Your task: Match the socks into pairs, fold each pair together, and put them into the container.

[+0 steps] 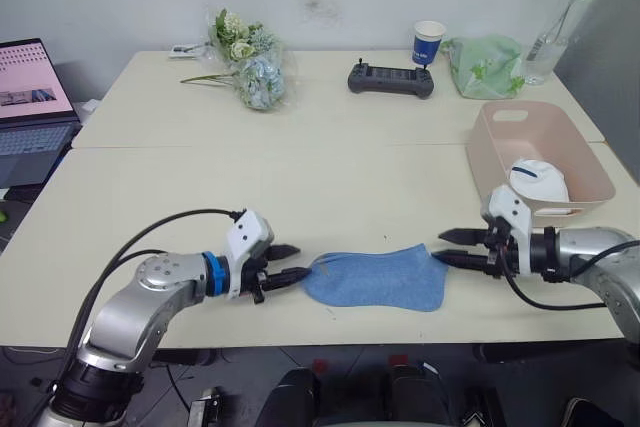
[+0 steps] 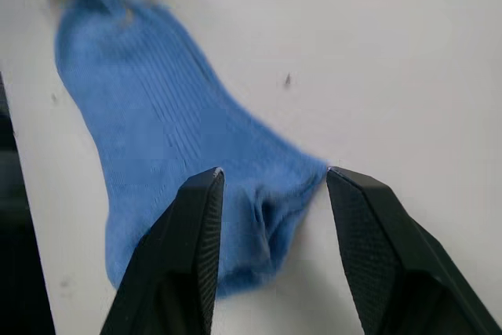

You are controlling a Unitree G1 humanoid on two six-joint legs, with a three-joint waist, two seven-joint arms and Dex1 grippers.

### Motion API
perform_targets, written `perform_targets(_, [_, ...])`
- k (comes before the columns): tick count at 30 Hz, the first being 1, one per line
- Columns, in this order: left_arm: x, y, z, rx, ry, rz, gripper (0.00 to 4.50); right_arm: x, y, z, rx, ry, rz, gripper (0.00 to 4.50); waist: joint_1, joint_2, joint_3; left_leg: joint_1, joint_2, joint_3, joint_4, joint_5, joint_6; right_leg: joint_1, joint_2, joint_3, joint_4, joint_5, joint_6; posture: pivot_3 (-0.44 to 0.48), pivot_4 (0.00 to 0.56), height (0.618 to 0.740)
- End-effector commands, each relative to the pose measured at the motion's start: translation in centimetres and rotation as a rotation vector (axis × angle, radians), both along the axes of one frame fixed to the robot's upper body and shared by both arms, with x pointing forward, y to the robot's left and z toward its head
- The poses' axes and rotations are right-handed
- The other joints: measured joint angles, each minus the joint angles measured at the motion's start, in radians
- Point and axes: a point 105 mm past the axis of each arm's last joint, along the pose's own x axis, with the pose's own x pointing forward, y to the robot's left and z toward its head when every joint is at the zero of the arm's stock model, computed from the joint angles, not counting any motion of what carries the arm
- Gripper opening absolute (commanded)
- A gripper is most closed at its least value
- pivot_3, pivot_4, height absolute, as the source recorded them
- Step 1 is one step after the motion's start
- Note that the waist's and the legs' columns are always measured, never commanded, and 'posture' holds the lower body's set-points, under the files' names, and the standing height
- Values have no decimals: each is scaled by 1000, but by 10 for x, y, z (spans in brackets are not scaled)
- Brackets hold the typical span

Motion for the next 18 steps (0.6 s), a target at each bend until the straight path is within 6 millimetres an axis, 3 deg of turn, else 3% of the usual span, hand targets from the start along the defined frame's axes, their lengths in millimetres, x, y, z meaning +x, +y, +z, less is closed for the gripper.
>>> perform_targets(1, [-7,-29,27,-45,-162,-150,2458,-10,35,10,47,-63,102,2094,1,0,0,0,0,0,0,0,0,0,0,0,0,0,0,0,150,740])
perform_targets(5, [-10,-49,11,15,-223,-250,1493,-11,50,-20,-50,-120,163,1177,2,0,0,0,-1,1,0,0,0,1,-1,0,-2,0,0,0,150,740])
perform_targets(8, [-5,-53,-9,67,-244,-257,503,-9,51,-45,-130,-156,191,47,2,0,0,0,-1,1,0,0,0,0,-1,0,-1,0,0,0,150,740])
perform_targets(10, [-4,-48,-25,122,-239,-259,46,-10,42,-55,-172,-163,191,0,1,0,0,1,-1,1,0,0,0,0,-1,0,0,0,0,0,150,740])
perform_targets(13, [0,-31,-45,218,-226,-236,46,-10,24,-62,-220,-157,171,0,1,0,0,0,-1,1,0,0,0,0,0,1,0,0,0,0,150,740])
perform_targets(18, [10,-16,-45,202,-212,-160,46,-9,-2,-61,-253,-153,115,0,3,0,0,3,-1,0,0,0,0,3,0,0,0,0,0,0,150,740])
